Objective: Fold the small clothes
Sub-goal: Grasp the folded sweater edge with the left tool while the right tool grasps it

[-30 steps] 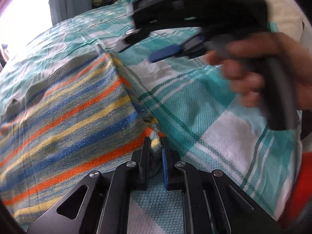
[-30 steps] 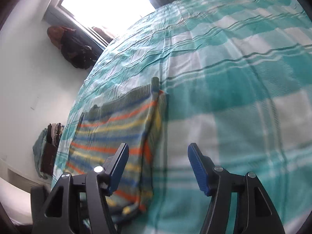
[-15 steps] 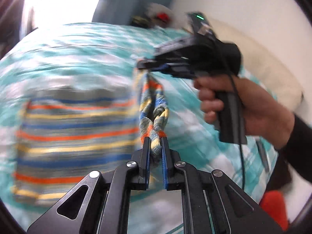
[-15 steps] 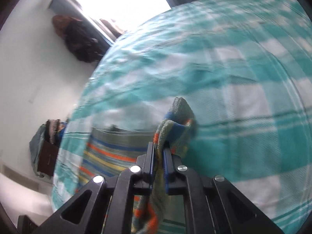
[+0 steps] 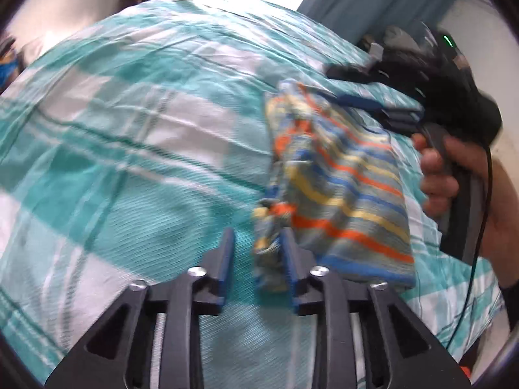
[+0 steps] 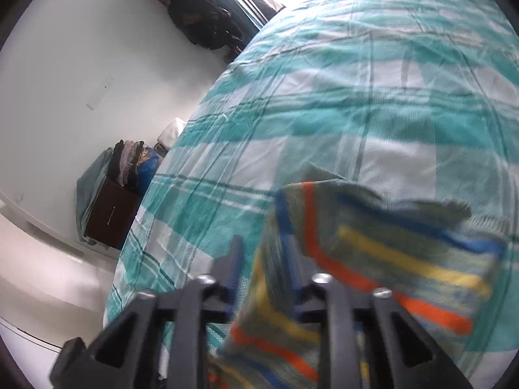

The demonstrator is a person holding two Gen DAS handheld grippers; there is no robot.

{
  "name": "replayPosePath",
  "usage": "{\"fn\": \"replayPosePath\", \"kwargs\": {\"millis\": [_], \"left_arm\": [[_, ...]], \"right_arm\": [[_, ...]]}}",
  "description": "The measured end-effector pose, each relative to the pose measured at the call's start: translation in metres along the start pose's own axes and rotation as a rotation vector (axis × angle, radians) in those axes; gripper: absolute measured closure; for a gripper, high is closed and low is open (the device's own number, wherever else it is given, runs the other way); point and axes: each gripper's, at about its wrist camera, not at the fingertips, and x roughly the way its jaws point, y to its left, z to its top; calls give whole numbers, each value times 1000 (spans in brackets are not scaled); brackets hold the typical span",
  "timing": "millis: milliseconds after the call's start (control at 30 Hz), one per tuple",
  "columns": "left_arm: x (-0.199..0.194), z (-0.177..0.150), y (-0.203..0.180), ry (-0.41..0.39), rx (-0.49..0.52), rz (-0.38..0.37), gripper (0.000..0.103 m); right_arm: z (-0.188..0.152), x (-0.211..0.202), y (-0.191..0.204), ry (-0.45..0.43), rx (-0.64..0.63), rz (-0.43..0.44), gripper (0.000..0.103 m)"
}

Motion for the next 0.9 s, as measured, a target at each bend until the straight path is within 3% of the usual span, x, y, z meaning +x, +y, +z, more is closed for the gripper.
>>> {"fn": "replayPosePath", "kwargs": {"millis": [167, 233, 333, 367, 400, 467, 533, 567, 667, 733, 767, 800, 900], "left_arm": [[-34, 3, 4, -121, -35, -12, 44], [-29, 11, -9, -114, 5, -31, 42], [-4, 20, -29, -87, 56, -22, 44], [6, 22, -33, -69, 67, -16, 67], [17, 20, -34, -20, 76, -3, 101], [25, 12, -31, 22, 73, 24, 100], [21, 3, -28, 30, 103, 60, 100], [16, 0, -26, 39, 117, 62, 100], [-4, 3, -25, 35, 161, 86, 94], [-16, 21, -31, -7, 179, 111, 72], [-21, 35, -38, -44, 192, 91, 53], [-19, 49, -45, -71, 201, 72, 47], [13, 85, -74, -60, 271, 22, 47]], "right_arm": [[-21, -77, -8, -120, -112, -116, 57], [-41, -106, -7, -131, -185, -160, 57], [-83, -125, 2, -100, -273, -160, 57], [-99, -122, 5, -74, -293, -138, 57], [-115, -114, 6, -46, -302, -113, 57], [-148, -86, 0, 47, -304, -94, 57], [-178, -57, -11, 155, -318, -158, 58], [-188, -57, -11, 133, -350, -176, 58], [-181, -80, -9, 108, -336, -128, 58], [-160, -101, -15, 47, -295, -87, 58], [-145, -112, -20, 0, -285, -96, 58], [-128, -119, -27, -36, -273, -105, 58], [-75, -120, -53, -93, -230, -139, 58]]}}
